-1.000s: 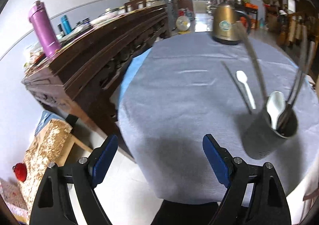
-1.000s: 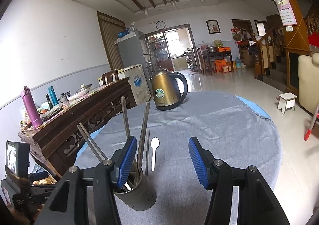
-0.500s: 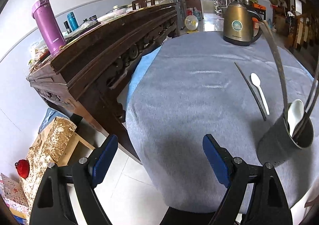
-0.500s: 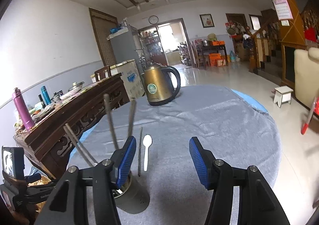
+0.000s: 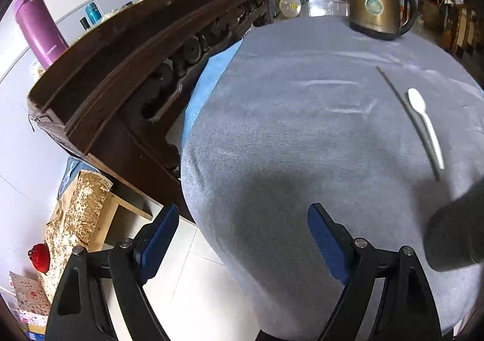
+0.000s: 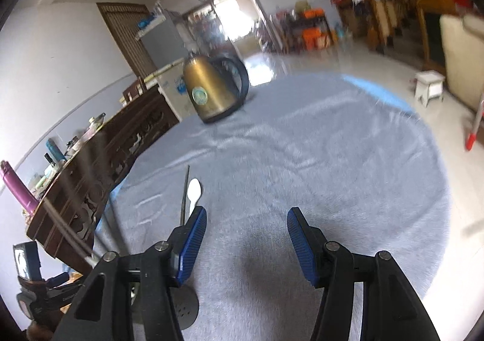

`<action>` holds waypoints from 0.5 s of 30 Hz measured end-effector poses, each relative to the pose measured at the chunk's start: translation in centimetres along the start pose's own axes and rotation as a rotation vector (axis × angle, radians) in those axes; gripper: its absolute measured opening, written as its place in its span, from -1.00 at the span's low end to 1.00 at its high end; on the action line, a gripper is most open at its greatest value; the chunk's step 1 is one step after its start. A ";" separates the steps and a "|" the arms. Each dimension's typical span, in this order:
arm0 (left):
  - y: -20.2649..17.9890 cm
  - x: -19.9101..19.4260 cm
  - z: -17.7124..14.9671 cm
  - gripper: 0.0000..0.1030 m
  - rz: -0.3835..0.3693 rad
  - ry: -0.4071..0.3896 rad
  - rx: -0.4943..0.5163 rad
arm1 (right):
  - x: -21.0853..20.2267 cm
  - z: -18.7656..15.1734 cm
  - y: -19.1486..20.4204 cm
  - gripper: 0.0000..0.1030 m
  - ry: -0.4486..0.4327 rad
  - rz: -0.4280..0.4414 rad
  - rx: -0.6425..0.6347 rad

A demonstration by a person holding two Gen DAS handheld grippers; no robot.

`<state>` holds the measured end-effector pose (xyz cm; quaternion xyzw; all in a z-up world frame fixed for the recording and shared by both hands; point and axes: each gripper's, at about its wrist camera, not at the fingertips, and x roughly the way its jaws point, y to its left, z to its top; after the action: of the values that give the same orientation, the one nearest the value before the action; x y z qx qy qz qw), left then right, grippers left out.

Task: Organize utensils
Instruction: 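Move both grippers down to the last white spoon and chopstick on the cloth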

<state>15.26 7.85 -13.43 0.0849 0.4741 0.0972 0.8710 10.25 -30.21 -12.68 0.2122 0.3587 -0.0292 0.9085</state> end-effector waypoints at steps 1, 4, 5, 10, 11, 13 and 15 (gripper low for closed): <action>0.0 0.4 0.3 0.69 0.007 0.008 0.000 | 1.5 0.5 -0.6 0.16 0.044 0.023 0.008; 0.1 1.7 1.2 0.69 0.022 0.032 -0.002 | 5.0 1.7 -1.3 0.16 0.130 0.058 -0.001; -0.1 2.1 1.5 0.69 0.021 0.039 0.000 | 6.3 2.0 -1.2 0.16 0.155 0.064 -0.010; -1.3 3.9 4.1 0.69 -0.002 0.067 0.034 | 12.7 3.5 1.1 0.16 0.270 0.121 -0.106; -1.4 4.2 4.6 0.69 -0.005 0.066 0.038 | 13.8 3.8 1.8 0.16 0.284 0.131 -0.125; -1.9 4.7 5.9 0.69 -0.017 0.063 0.047 | 16.0 4.3 3.2 0.16 0.310 0.153 -0.154; -2.2 5.1 6.9 0.69 -0.026 0.057 0.057 | 18.4 4.6 4.7 0.16 0.343 0.164 -0.179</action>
<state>24.01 6.62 -14.35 0.1006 0.5023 0.0748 0.8556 27.78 -26.02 -20.13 0.1611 0.4907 0.1134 0.8487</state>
